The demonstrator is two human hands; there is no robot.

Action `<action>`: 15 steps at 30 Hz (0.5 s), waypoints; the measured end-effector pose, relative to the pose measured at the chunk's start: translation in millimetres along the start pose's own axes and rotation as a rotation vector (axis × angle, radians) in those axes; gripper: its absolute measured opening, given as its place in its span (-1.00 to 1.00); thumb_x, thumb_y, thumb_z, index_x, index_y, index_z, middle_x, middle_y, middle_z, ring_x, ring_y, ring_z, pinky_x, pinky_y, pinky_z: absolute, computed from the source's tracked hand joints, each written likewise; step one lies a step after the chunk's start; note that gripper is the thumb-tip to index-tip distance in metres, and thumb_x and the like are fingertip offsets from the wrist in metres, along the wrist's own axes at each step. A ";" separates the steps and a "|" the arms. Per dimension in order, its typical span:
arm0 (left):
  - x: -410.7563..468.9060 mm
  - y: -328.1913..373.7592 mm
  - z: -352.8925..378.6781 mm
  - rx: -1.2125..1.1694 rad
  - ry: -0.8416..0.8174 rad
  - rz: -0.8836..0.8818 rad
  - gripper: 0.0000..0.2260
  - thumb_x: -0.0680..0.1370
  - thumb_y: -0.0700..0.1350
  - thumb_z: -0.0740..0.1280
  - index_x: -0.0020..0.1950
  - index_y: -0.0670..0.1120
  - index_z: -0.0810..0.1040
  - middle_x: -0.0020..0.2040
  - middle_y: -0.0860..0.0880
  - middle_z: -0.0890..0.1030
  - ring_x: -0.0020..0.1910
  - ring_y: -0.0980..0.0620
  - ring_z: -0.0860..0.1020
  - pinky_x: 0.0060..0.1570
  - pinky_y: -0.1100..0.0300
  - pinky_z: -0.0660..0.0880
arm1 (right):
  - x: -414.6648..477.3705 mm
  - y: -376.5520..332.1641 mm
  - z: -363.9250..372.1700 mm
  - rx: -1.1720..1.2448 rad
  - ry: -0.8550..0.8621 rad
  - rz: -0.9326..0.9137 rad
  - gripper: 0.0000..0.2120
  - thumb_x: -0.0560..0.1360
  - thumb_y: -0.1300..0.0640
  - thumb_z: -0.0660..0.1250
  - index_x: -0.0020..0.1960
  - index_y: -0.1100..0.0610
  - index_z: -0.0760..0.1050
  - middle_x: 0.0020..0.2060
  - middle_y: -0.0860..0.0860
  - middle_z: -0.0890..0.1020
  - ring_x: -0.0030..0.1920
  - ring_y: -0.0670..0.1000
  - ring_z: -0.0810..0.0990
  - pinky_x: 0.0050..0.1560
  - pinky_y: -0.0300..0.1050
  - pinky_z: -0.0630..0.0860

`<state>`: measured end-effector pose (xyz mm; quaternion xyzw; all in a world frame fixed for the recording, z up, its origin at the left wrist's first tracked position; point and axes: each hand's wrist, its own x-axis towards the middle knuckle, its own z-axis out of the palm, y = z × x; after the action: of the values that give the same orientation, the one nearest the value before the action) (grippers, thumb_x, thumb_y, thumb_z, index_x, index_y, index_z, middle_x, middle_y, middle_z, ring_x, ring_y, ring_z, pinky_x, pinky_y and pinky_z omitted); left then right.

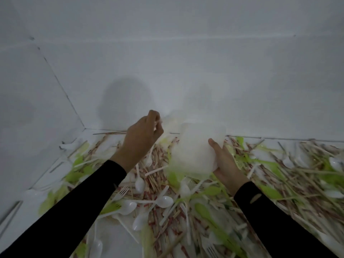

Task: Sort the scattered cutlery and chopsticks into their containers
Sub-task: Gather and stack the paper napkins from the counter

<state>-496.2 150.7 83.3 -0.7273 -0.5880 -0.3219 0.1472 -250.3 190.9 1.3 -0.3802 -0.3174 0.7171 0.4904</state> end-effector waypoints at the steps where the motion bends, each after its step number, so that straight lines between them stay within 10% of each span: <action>1: 3.0 30.0 -2.0 -0.048 0.025 0.001 -0.88 0.60 -0.02 0.15 0.06 -0.04 0.29 -0.15 -0.01 0.63 -0.26 -0.03 0.58 -0.40 0.07 0.51 | -9.0 -6.3 -8.0 0.009 0.029 -0.030 -0.53 0.58 0.05 0.35 0.45 0.05 0.35 0.29 0.04 0.58 0.22 0.11 0.61 0.19 0.21 0.55; 6: 16.2 133.0 13.6 -0.462 0.022 -0.223 -0.82 0.66 -0.08 0.18 0.25 -0.07 0.38 -0.19 0.16 0.63 -0.34 0.19 0.56 -0.29 0.28 0.45 | -47.4 -29.9 -53.5 0.045 0.160 -0.067 -0.42 0.51 -0.02 0.42 0.47 0.05 0.33 0.26 0.03 0.61 0.18 0.10 0.63 0.18 0.22 0.56; 15: -7.2 332.3 44.6 -0.385 -0.310 -0.072 -0.75 0.64 0.04 0.22 0.24 -0.04 0.50 0.04 -0.03 0.65 0.00 -0.05 0.62 -0.05 0.03 0.55 | -135.7 -75.1 -173.9 -0.070 0.405 -0.146 -0.18 0.45 -0.27 0.39 0.56 -0.05 0.12 0.38 -0.03 0.43 0.26 0.08 0.54 0.21 0.14 0.56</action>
<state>-168.1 83.5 99.9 -0.7611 -0.5572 -0.3174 -0.0976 -35.4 100.8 6.6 -0.5094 -0.2639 0.5771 0.5812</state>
